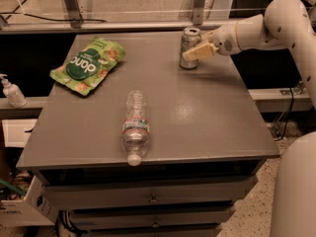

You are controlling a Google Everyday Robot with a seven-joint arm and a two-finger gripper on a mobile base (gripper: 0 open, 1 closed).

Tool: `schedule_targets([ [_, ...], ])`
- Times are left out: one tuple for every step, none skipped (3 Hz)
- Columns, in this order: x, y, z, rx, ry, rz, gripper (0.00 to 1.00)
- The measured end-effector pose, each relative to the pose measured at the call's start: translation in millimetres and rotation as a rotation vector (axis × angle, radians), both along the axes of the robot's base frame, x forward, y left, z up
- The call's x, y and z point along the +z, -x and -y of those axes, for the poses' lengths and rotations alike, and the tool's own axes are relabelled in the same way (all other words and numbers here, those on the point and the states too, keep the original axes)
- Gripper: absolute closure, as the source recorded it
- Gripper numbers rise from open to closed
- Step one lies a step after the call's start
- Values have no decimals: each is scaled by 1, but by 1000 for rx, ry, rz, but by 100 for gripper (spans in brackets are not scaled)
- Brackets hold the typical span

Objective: Move 7up can near green rice chip bag

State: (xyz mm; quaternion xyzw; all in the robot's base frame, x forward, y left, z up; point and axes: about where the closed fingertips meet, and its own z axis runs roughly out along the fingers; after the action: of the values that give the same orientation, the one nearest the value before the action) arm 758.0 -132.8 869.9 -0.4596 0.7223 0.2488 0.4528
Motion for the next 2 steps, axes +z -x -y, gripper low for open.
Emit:
schedule_targets([
  [3,-4,-3,-2,-40,15,65],
  [12,-5,-11,14,-93,26,87],
])
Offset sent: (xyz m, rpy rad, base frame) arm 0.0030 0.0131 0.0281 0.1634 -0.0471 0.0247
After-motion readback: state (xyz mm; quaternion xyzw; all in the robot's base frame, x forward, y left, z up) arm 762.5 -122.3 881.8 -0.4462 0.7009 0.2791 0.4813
